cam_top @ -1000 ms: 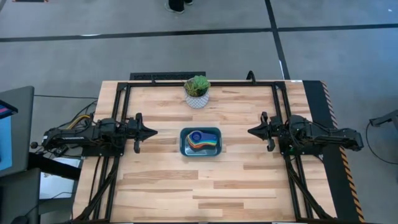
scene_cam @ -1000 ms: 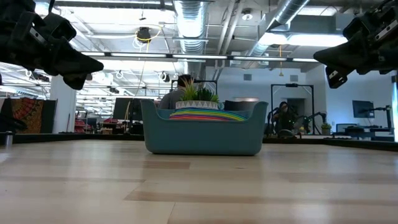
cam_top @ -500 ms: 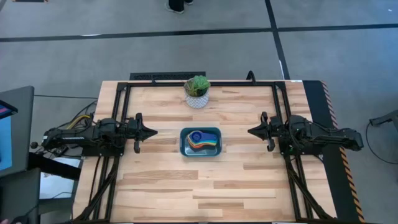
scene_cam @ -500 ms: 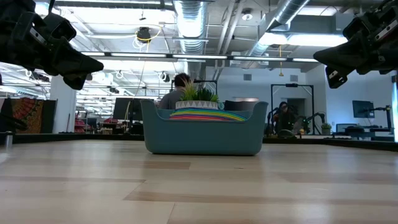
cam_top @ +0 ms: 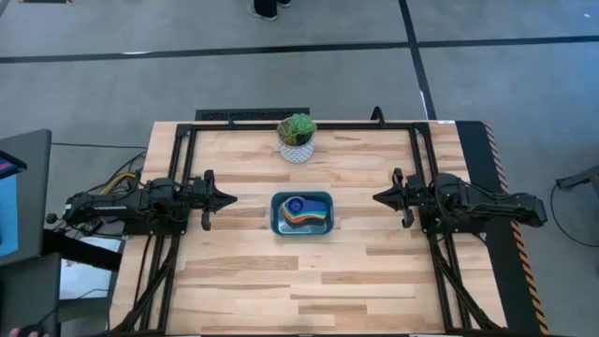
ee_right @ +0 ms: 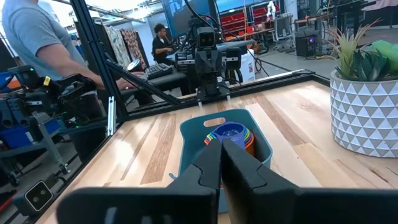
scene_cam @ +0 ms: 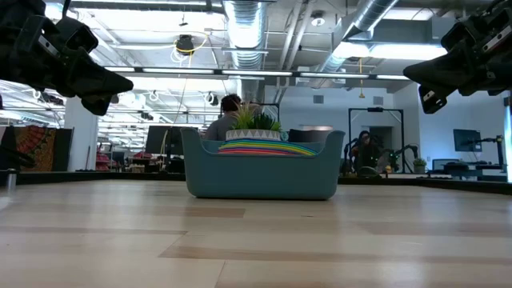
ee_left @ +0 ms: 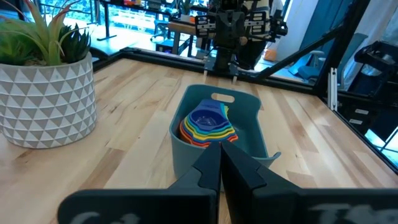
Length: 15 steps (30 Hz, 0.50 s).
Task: Nest measuring cups in basket
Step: Return to Home Position
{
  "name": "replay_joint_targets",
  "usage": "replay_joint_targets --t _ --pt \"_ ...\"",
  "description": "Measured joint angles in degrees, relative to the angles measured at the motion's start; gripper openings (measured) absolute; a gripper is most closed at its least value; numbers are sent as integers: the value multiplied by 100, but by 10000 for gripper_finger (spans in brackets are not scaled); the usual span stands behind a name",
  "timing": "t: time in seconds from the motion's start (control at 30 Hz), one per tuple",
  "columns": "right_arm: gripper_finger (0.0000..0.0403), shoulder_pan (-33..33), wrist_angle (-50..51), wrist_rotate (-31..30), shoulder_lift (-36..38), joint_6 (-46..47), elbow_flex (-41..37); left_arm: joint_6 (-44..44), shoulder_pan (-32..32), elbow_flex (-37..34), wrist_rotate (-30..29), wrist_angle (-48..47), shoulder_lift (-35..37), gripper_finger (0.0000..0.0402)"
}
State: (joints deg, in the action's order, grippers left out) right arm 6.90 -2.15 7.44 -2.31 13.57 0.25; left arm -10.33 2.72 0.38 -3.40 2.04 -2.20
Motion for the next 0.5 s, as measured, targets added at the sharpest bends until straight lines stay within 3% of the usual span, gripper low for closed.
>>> replay_joint_targets --t 0.5 --pt "28 -2 1 0 0 0 0 0 0 2 0 0 0 0"
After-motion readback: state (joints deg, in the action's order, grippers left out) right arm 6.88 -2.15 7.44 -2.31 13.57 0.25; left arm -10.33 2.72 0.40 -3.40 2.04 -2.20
